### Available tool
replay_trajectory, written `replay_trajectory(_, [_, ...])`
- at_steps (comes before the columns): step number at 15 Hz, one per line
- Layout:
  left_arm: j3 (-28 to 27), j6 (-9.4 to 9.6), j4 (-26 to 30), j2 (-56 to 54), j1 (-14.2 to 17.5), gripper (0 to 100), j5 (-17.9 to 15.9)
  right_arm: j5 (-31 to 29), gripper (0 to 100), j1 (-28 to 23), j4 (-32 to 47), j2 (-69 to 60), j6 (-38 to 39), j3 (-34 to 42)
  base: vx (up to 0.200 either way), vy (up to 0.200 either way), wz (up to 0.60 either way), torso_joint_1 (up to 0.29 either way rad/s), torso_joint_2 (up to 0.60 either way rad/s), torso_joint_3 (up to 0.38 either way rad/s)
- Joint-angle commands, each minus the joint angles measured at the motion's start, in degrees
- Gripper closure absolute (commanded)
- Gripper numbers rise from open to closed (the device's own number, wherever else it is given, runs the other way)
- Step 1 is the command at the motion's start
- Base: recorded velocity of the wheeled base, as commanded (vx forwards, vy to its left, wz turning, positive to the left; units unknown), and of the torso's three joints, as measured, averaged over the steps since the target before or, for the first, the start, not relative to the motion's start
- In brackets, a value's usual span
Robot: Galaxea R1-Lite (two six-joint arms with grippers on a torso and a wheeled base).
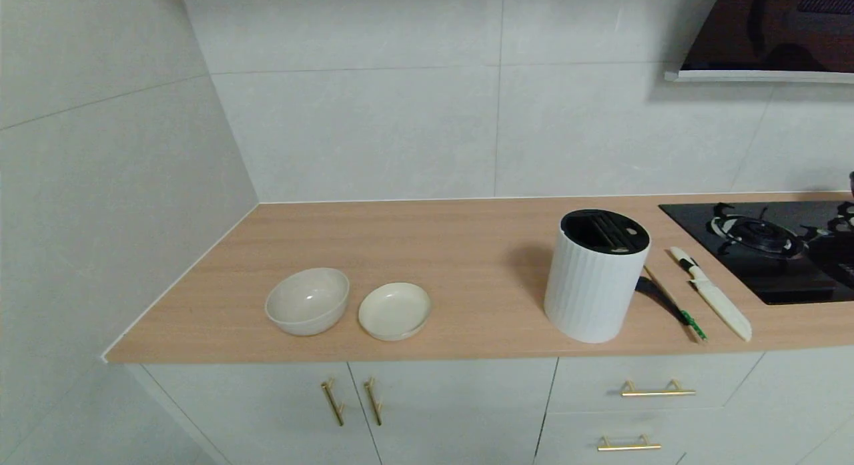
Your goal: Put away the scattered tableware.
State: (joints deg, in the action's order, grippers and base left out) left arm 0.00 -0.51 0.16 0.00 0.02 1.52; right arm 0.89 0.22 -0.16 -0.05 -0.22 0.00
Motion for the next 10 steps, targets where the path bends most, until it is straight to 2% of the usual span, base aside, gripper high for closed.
replay_trajectory(1, [0.00,-0.02,0.02,0.00,0.06,0,-0.03,-0.01,0,0.04,-0.02,0.05,-0.04,0.00,0.000,0.200,0.00,0.007,0.00,0.002])
replay_trajectory(10, [0.00,-0.02,0.02,0.00,-0.02,0,-0.03,-0.01,0,0.04,-0.02,0.05,-0.04,0.00,0.000,0.200,0.00,0.004,0.00,0.000])
